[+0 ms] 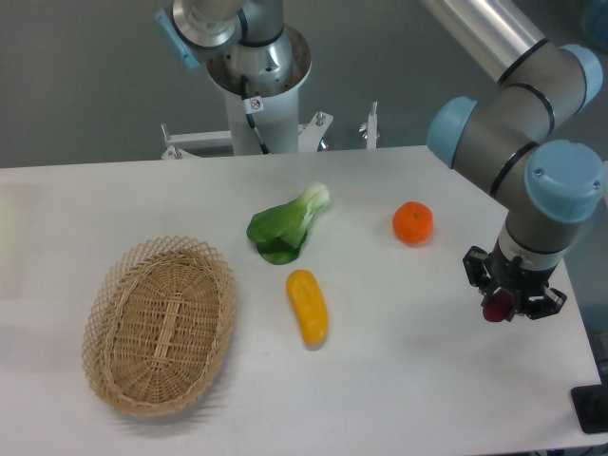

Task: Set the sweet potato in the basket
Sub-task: 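Lift the purple sweet potato held in the gripper off the table, then carry the held sweet potato over the wicker basket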

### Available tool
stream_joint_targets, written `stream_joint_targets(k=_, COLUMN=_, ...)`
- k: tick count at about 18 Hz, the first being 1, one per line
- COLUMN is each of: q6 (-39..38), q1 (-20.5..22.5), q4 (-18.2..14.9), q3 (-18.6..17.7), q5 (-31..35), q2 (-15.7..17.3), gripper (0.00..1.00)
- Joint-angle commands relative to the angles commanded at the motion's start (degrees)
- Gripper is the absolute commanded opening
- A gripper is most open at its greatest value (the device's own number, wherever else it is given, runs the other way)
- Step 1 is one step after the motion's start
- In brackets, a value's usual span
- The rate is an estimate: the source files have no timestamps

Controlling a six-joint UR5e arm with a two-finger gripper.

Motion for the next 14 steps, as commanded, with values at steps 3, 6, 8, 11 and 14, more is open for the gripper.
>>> stream_joint_targets(k=3, q6=-0.1, q1=-0.2, q4=0.0, q3=-0.1, q5=0.0, q2=0.1, gripper=0.12)
stream_joint_targets(k=6, q6=-1.8, q1=-0.7, q4=0.0, q3=-0.1, q5=-0.2, q2=0.2, gripper=0.13)
stream_joint_targets(k=8, q6=-2.8, q1=-1.4, q4=-0.1, q3=-0.1, q5=-0.4, q2=0.2, gripper=0.13)
stream_joint_targets(k=11, q6=-4.6, q1=-2.3, q4=-0.2, q3=-0.1, q5=-1.9, q2=0.3, gripper=0.13)
stream_joint_targets(k=14, q6=-9.0, q1=-4.6, q4=-0.1, q3=-0.1, q5=-2.6, q2=0.2, gripper=0.13)
